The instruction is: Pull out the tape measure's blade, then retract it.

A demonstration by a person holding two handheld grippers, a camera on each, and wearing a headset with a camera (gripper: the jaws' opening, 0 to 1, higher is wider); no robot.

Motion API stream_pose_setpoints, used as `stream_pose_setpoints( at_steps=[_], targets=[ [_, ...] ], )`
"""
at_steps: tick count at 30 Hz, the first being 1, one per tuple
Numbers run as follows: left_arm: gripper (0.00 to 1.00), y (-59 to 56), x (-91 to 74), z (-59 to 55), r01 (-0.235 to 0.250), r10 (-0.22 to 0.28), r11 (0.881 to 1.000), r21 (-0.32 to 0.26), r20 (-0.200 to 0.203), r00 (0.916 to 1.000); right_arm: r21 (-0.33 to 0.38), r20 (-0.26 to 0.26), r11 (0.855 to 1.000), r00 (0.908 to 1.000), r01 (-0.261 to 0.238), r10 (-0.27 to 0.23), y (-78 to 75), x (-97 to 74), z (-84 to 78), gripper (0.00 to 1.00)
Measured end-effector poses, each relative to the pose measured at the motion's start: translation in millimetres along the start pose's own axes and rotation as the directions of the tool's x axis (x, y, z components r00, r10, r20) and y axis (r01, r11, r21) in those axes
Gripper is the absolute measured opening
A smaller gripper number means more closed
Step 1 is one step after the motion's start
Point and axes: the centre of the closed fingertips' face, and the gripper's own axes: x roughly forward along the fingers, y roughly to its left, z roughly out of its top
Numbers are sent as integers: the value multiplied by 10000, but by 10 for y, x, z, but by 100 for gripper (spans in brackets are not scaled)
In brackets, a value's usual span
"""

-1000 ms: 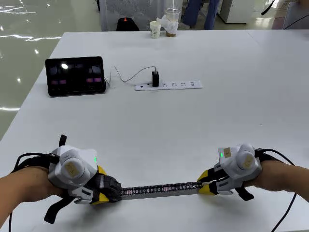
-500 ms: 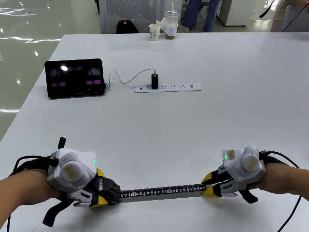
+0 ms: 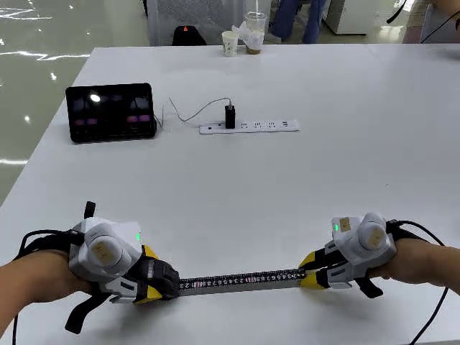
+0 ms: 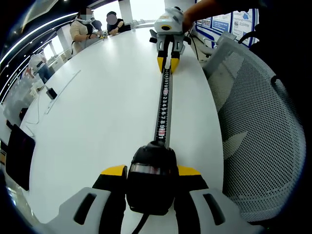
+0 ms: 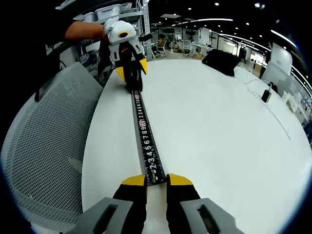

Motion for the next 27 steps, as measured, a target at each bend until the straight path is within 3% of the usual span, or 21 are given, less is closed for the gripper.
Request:
stream_pose_setpoints(
  at_steps=[2,7,14,17,25,27],
  targets=[
    [32,8,6,0,7,-7,10000,40,-17,10000,-186,-102,9998,9999,-35,34,11,1,-7,12],
    [33,-1,10,2,37,-37,9998,200,-23,10000,130,-76,9992,9992,-388,389,73,-21,-24,11],
    [33,8,17,0,-5,6,9997,245,-60,10000,-78,25,9997,9997,-252,252,79,-13,-21,12],
    [33,12,16,-3,-11,12,9997,259,-63,10000,-622,-208,9980,9997,-125,113,59,-3,-19,12],
    [33,20,12,-3,-74,77,9997,225,-150,9999,-632,-551,9980,9985,-31,-4,50,3,-24,12],
    [33,25,14,-7,-118,121,9998,163,-213,9997,-1020,-883,9947,9959,93,-184,50,6,-32,12]
  ],
)
